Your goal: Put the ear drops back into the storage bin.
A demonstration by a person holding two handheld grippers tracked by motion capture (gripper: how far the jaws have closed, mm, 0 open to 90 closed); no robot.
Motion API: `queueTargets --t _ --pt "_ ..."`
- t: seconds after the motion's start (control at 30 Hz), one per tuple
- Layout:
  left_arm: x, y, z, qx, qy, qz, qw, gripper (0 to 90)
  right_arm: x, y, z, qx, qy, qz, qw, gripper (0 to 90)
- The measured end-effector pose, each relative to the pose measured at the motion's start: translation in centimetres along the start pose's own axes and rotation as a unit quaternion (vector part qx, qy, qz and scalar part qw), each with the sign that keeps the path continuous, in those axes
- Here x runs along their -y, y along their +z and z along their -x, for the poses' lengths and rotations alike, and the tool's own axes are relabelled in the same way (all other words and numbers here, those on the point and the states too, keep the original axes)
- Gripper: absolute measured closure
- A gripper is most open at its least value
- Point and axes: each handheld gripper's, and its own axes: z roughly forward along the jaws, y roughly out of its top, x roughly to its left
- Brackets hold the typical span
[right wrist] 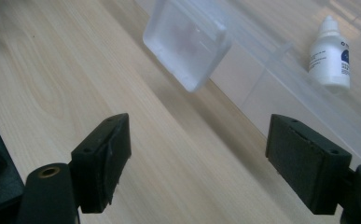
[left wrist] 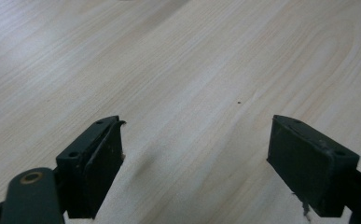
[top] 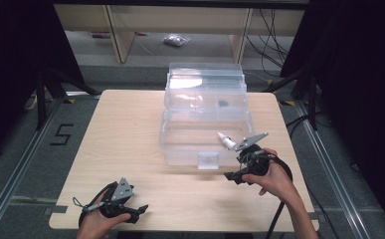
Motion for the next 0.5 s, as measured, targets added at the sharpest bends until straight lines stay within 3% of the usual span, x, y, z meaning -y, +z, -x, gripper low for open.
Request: queueTargets --t 0.03,0.07,0.17,0.2,0.23,0.33,0.4,0.43,0.47,0.5 --pt "0.0 0.0 0.0 -0.003 -0.001 0.002 1.0000 17.5 0.1 0.1 0.3 -0.001 -0.015 0.001 0.9999 23.2" --pt "0.0 0.1 0.0 -0.006 0.004 0.006 1.0000 17.5 0.4 0.2 0.0 0.011 0.004 0.000 0.9999 23.1" --pt "-0.1 0.0 0.0 -0.003 0.000 0.004 1.0000 17.5 1.0 0.2 0.1 0.005 -0.005 0.010 0.9999 22.6" --pt "-0.1 -0.1 -0.1 0.001 0.010 -0.002 1.0000 17.5 1.2 0.2 -0.1 0.002 0.008 0.007 0.9999 22.6" --pt "0.0 0.0 0.0 -0.002 0.005 0.003 1.0000 17.5 1.4 0.2 -0.2 0.013 0.015 0.005 0.9998 22.6" --pt "-0.1 0.1 0.0 -0.005 0.005 0.002 1.0000 17.5 1.8 0.3 -0.2 -0.001 0.006 0.012 0.9999 22.5" --pt "-0.1 0.1 0.0 -0.004 0.003 0.006 1.0000 17.5 2.0 0.4 -0.4 0.014 0.021 0.003 0.9997 22.4" --pt "-0.1 0.0 0.0 -0.004 0.003 0.002 1.0000 17.5 2.1 0.5 -0.2 0.007 -0.001 0.013 0.9999 22.4" --pt "-0.1 0.0 0.0 -0.004 0.003 0.004 1.0000 17.5 2.2 0.6 -0.3 0.008 -0.003 0.020 0.9998 22.3" --pt "0.0 0.0 0.0 -0.005 0.003 0.007 1.0000 17.5 2.2 0.5 -0.4 -0.001 0.002 0.010 0.9999 22.2"
